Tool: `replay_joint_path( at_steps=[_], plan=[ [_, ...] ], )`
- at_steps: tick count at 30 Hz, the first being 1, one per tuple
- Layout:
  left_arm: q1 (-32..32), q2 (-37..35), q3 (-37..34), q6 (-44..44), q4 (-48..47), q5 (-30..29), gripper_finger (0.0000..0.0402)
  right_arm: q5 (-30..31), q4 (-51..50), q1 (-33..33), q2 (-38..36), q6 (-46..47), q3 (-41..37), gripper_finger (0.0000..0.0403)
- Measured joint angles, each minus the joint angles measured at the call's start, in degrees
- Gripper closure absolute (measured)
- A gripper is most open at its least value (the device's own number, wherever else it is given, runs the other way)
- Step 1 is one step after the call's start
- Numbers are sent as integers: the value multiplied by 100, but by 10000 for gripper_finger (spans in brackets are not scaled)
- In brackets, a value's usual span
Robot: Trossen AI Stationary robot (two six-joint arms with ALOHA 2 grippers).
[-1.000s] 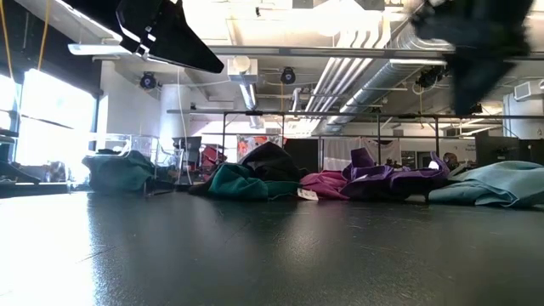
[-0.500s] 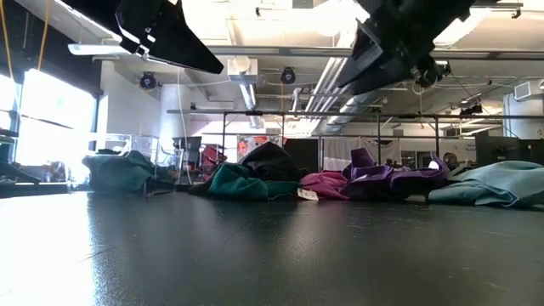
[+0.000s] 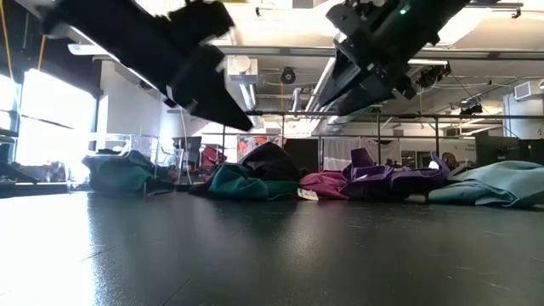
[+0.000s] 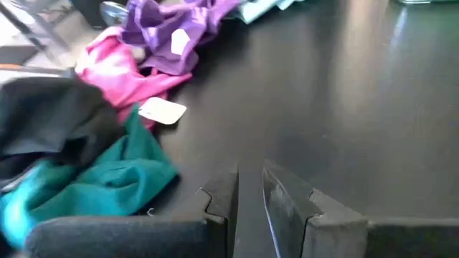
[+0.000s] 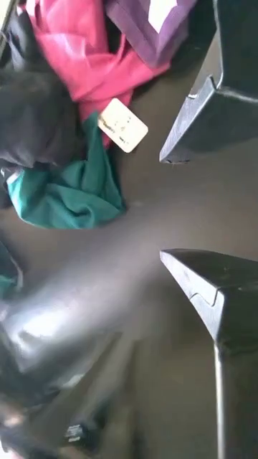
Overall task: Sort towels by color in basket
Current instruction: Put the black towel into the top transparent bin
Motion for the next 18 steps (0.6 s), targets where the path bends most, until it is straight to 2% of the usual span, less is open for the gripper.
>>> replay_joint_path(
  at_steps=[5,12,15,18],
  plan=[
    [420,140,0,445,601,510,348,-153,-196,-93,-5,26,0,196],
    [1215,-158,0,760,873,-39,339,-160,-248,-95,45,78,0,196],
    [1670,-247,0,868,861,235,321,-136,-216,-84,194,8,0,196],
    [2188,-260,0,836,873,832,293,-129,-215,-84,448,0,0,196]
  ],
)
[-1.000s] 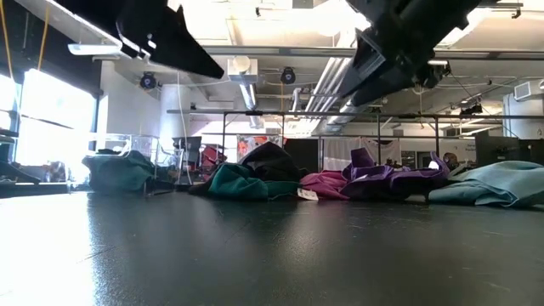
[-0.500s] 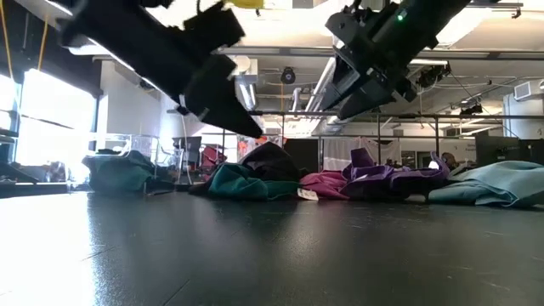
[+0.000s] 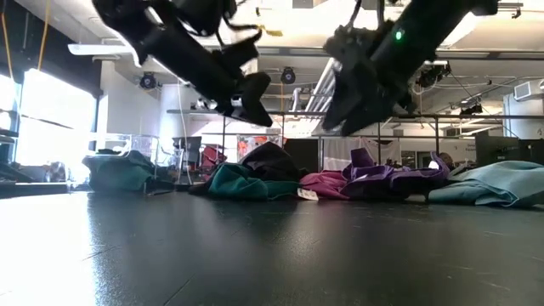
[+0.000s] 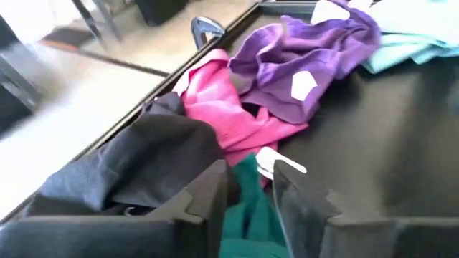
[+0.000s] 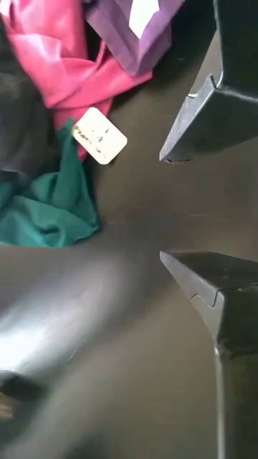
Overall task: Sort towels by color in basket
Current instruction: Put the black towel into the top transparent bin
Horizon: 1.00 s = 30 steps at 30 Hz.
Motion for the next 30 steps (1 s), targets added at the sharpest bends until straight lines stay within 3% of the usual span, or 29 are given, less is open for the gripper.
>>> replay_joint_path(
  at_steps=[4,10,15,24,30],
  plan=[
    [656,28,0,-116,71,895,243,35,42,2,406,-20,0,196],
    [1397,31,0,-136,521,1429,176,55,234,2,980,-369,0,196],
    [1787,148,4,-56,722,1825,155,22,429,2,1251,-655,0,196],
    [1960,792,2,139,780,1951,174,-25,715,4,1267,-761,2,196],
    [1960,1090,2,218,891,1951,261,-61,989,66,1267,-769,2,196]
  ],
)
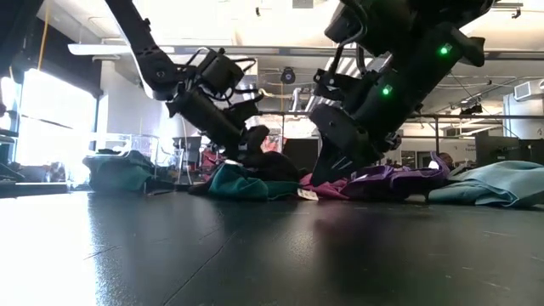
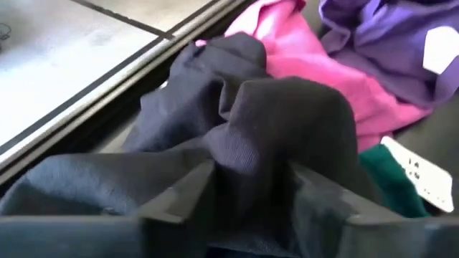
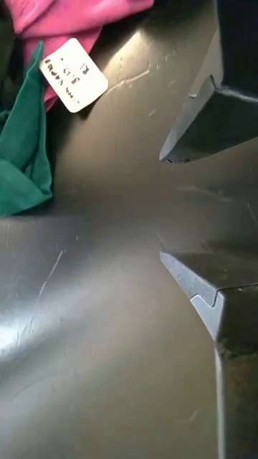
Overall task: Sort towels by color in basket
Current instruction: Put the black towel into the top transparent bin
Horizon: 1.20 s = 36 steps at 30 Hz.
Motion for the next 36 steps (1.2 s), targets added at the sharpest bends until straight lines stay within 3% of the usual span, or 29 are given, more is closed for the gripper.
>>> replay_joint_path(
  at_steps=[6,14,25,30,36],
  plan=[
    [-89,-117,-2,373,84,-59,389,55,296,146,0,8,0,196],
    [-854,-1807,-2,1162,-438,-768,399,320,462,383,0,134,0,196],
    [-2406,-4569,0,3652,-1161,-3540,401,356,467,544,0,345,0,196],
    [-2028,-5434,0,4248,-1719,-3765,401,358,469,537,0,333,0,196],
    [-940,-5912,2,3629,-2790,-3764,401,358,478,539,0,254,0,196]
  ],
)
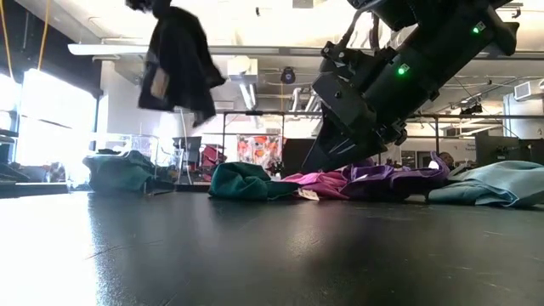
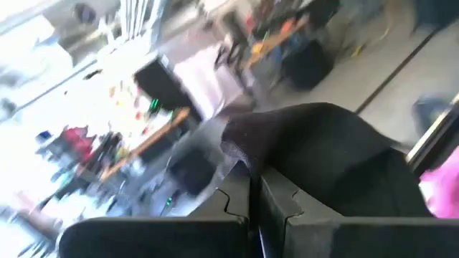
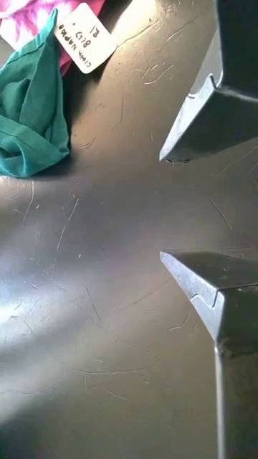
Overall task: Sort towels by color in basket
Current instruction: Put the black towel into the top transparent bin
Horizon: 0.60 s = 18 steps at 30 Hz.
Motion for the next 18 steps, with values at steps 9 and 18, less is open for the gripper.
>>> replay_joint_path(
  at_steps=[9,18],
  plan=[
    [1079,218,0,-1704,-2015,17,401,0,4,0,0,-47,0,196],
    [1442,557,65,-3958,-3625,97,401,0,9,-4,-2,-30,0,196]
  ],
)
